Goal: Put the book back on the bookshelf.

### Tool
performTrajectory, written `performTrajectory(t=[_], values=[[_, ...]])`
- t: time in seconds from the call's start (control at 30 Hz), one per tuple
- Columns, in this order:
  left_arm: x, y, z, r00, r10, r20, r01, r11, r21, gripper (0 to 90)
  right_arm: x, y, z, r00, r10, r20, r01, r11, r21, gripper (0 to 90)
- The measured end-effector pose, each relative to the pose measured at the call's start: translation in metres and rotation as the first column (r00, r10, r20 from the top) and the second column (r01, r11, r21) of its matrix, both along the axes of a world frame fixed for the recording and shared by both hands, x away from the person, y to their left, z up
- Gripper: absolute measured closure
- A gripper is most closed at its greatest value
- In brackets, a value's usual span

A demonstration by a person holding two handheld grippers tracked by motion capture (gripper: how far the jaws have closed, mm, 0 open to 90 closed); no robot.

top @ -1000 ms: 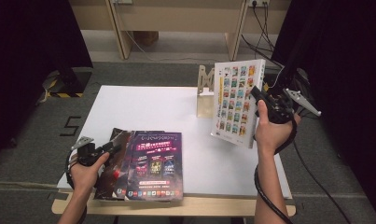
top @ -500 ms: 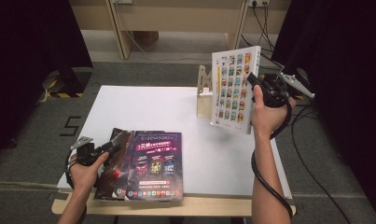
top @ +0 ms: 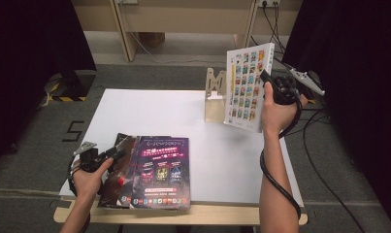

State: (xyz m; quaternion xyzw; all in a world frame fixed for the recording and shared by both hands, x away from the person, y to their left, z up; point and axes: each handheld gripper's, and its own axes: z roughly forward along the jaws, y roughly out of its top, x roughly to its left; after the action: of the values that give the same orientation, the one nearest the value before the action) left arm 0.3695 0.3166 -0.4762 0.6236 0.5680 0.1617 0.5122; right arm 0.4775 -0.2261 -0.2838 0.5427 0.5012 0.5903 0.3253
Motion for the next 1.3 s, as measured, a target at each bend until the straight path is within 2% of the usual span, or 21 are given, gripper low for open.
performTrajectory(t=[0.4, 0.63, 0.9, 1.1, 1.3], values=[[0.000, 0.000, -0.002, 1.0000, 0.000, -0.007, 0.000, 1.0000, 0.001, 48.6, 0.013, -0.001, -0.003, 0.9989, -0.046, -0.004, 0.046, 0.9987, -0.023, 75.0], [0.001, -0.002, -0.003, 0.9999, -0.003, -0.011, 0.003, 1.0000, 0.002, 48.7, 0.013, -0.006, -0.005, 0.9977, -0.067, -0.003, 0.067, 0.9975, -0.020, 75.0], [0.001, -0.003, -0.004, 0.9999, -0.007, -0.012, 0.007, 1.0000, 0.004, 48.6, 0.014, -0.010, -0.009, 0.9948, -0.102, -0.006, 0.101, 0.9936, -0.051, 75.0], [0.002, -0.003, -0.004, 0.9998, -0.009, -0.015, 0.009, 0.9999, 0.006, 48.6, 0.016, -0.012, -0.013, 0.9927, -0.119, -0.016, 0.119, 0.9919, -0.044, 74.9], [0.002, -0.004, -0.005, 0.9998, -0.011, -0.016, 0.012, 0.9999, 0.007, 48.6, 0.019, -0.007, -0.012, 0.9940, -0.108, -0.015, 0.107, 0.9937, -0.031, 74.9]])
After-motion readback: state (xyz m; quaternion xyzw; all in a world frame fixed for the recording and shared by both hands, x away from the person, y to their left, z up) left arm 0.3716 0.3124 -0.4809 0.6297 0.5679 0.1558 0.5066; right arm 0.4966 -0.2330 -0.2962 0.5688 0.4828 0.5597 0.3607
